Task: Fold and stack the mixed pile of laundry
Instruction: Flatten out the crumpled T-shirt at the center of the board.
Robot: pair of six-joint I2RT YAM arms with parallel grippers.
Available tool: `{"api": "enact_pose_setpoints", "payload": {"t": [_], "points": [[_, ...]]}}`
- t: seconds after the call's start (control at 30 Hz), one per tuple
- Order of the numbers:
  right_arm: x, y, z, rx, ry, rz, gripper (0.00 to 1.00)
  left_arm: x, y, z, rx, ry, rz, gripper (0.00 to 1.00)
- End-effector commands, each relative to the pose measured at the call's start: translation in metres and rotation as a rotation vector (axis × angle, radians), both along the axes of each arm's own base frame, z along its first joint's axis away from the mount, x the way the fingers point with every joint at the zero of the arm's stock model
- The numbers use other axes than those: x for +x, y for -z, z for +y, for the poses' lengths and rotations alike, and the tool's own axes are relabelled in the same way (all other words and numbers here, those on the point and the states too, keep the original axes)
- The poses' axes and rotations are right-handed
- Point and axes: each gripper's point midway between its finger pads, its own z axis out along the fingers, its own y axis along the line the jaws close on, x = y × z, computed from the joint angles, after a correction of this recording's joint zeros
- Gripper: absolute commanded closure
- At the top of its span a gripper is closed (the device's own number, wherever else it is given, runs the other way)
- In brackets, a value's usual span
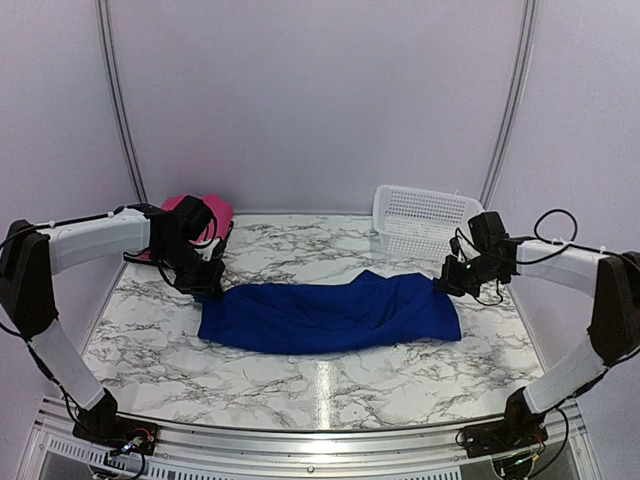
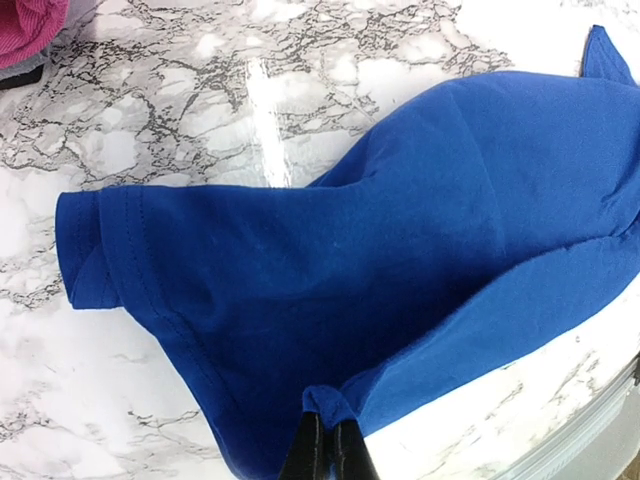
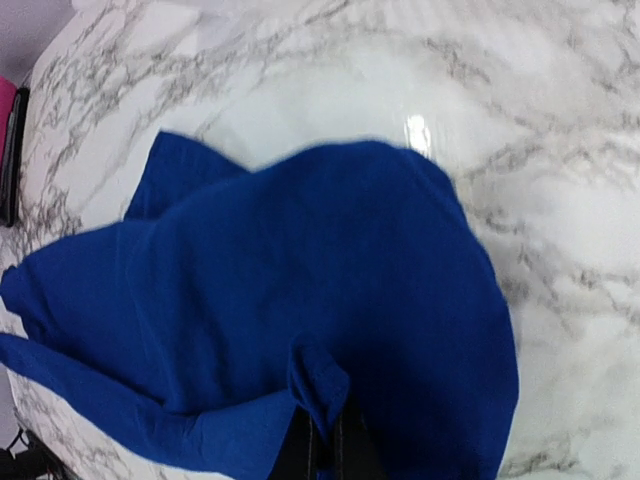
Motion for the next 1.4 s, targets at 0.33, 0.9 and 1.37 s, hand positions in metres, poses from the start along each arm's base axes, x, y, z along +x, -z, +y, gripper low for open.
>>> {"api": "enact_pose_setpoints", "payload": {"t": [0.33, 0.9, 1.37], "points": [[0.144, -0.066, 0.138, 0.089, -0.275, -0.308, 1.0, 0.022, -0.013, -0.004, -0.038, -0.08, -0.075, 1.0], [0.233, 0.001, 0.141, -0.209, -0.095, -0.281, 1.0, 0.038, -0.026, 0.008, -0.024, -0.177, -0.161, 1.0], [0.227, -0.044, 0.068, -0.126, -0.004, -0.316, 1.0, 0.059, -0.039, 0.019, 0.003, -0.209, -0.221, 1.0]]}}
